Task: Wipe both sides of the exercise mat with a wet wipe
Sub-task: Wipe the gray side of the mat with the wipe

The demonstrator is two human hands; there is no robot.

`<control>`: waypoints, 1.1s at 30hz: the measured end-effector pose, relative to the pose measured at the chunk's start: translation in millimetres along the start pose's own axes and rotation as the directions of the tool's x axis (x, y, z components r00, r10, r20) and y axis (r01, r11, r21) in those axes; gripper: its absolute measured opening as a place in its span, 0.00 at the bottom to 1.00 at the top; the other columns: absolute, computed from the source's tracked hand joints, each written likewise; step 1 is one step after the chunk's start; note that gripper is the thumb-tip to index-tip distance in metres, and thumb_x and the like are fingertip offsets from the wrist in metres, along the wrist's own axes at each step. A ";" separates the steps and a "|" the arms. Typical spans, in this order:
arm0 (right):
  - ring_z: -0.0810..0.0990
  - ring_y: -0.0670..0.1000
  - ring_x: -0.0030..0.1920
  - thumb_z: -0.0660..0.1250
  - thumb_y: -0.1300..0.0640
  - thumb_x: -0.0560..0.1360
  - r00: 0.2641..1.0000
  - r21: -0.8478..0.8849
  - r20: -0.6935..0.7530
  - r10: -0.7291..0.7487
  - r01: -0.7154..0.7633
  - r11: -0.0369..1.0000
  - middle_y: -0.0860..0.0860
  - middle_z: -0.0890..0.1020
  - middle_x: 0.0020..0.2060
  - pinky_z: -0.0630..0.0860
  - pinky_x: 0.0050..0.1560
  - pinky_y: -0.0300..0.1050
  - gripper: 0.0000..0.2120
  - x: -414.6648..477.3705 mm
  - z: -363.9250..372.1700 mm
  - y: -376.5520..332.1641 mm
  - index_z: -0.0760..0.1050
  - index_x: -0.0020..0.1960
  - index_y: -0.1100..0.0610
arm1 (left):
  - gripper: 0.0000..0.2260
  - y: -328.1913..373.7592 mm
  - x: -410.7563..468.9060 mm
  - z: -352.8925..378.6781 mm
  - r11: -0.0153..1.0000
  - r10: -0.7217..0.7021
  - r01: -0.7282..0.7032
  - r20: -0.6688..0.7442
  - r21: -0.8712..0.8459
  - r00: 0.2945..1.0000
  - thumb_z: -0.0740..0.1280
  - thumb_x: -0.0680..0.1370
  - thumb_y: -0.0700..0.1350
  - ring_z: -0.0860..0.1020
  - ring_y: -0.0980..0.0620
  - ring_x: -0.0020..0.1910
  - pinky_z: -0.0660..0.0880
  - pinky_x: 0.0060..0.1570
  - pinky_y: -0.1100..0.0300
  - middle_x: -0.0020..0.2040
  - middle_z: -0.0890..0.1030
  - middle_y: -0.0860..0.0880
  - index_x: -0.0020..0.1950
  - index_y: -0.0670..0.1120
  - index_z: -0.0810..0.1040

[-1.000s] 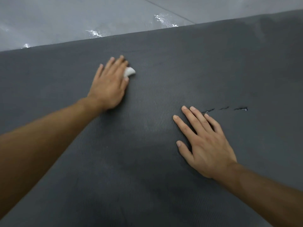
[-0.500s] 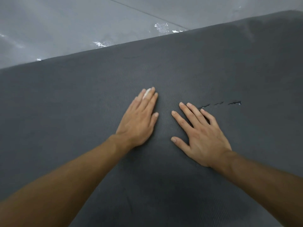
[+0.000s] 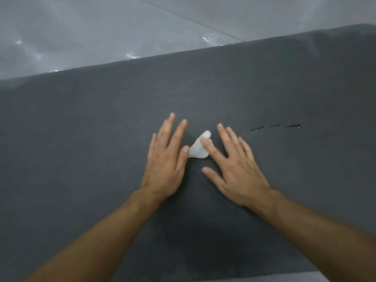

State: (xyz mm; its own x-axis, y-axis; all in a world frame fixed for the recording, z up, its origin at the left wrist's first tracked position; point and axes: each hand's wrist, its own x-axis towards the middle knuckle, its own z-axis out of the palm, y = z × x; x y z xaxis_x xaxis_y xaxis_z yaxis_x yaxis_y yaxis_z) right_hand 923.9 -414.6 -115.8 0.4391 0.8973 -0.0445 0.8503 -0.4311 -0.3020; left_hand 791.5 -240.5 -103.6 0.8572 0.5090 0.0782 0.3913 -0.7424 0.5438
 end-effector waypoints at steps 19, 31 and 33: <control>0.41 0.52 0.84 0.42 0.33 0.84 0.978 -0.114 0.036 0.206 -0.201 0.973 0.53 0.42 0.85 0.42 0.83 0.51 0.37 13.0 -7.2 31.7 0.50 0.85 0.54 | 0.29 -43.1 -23.8 -1.2 0.911 -0.182 0.155 0.036 0.383 0.983 0.44 0.85 0.60 0.44 0.54 0.84 0.46 0.82 0.47 0.85 0.49 0.53 0.85 0.52 0.53; 0.43 0.52 0.84 0.48 0.32 0.84 0.953 -0.080 0.188 -0.236 0.254 0.964 0.52 0.46 0.85 0.48 0.80 0.54 0.38 -60.6 17.8 -53.4 0.55 0.84 0.57 | 0.28 -46.8 -25.0 1.2 0.911 -0.161 0.147 0.006 0.386 0.987 0.46 0.85 0.59 0.46 0.52 0.84 0.49 0.82 0.46 0.85 0.51 0.52 0.84 0.51 0.56; 0.42 0.51 0.84 0.48 0.33 0.85 0.954 -0.092 0.181 -0.238 0.257 0.962 0.52 0.46 0.85 0.49 0.80 0.53 0.37 -56.6 15.4 -43.3 0.53 0.85 0.57 | 0.28 -46.6 -25.3 1.7 0.909 -0.163 0.149 0.003 0.388 0.987 0.46 0.85 0.59 0.46 0.52 0.84 0.49 0.82 0.46 0.85 0.51 0.52 0.84 0.51 0.56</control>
State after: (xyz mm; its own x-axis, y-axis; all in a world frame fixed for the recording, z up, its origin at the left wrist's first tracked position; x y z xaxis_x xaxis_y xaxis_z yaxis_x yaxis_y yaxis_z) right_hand 857.7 -445.3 -114.8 0.1647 0.9759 -0.1428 0.9574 -0.1930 -0.2149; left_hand 752.1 -219.4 -132.4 0.7830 0.6219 -0.0143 0.6136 -0.7684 0.1817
